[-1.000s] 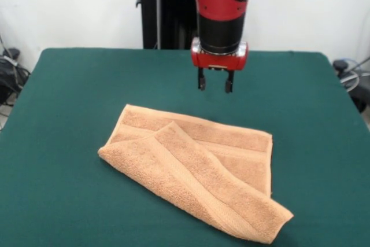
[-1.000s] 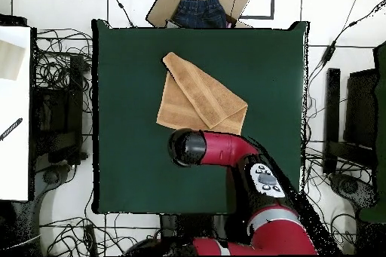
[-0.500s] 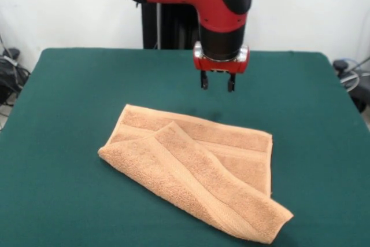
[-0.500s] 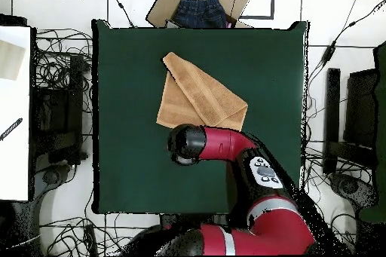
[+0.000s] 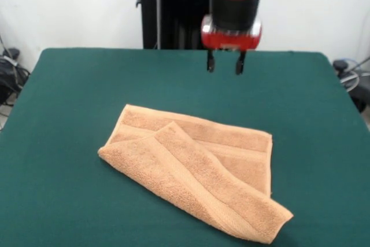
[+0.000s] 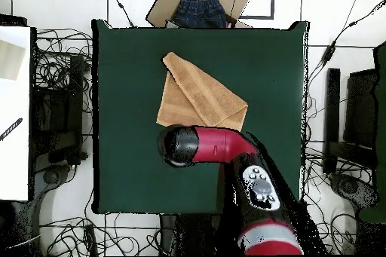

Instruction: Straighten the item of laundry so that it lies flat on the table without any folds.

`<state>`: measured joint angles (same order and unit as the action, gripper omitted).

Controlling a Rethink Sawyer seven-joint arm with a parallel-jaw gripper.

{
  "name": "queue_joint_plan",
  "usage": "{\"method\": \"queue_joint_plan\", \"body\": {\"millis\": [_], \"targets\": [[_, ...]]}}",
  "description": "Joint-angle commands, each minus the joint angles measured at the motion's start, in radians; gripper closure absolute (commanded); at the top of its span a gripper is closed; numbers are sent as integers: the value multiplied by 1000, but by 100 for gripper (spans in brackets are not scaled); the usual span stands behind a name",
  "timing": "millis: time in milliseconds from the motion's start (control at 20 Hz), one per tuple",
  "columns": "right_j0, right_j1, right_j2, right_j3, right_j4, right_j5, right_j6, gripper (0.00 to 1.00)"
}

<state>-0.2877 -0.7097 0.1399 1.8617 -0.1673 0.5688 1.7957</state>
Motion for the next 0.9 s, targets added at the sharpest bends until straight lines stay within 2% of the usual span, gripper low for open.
{"method": "queue_joint_plan", "body": {"millis": [50, 150, 300, 450, 700, 900], "targets": [[68, -373, -16, 258, 11, -79, 131, 0], [82, -407, -34, 296, 7, -108, 146, 0], [87, -394, -43, 311, -16, -168, 158, 0], [81, -343, -34, 319, -29, -237, 160, 0], [68, -225, -28, 254, -40, -299, 136, 0], [43, -202, -14, 248, -36, -308, 107, 0]]}}
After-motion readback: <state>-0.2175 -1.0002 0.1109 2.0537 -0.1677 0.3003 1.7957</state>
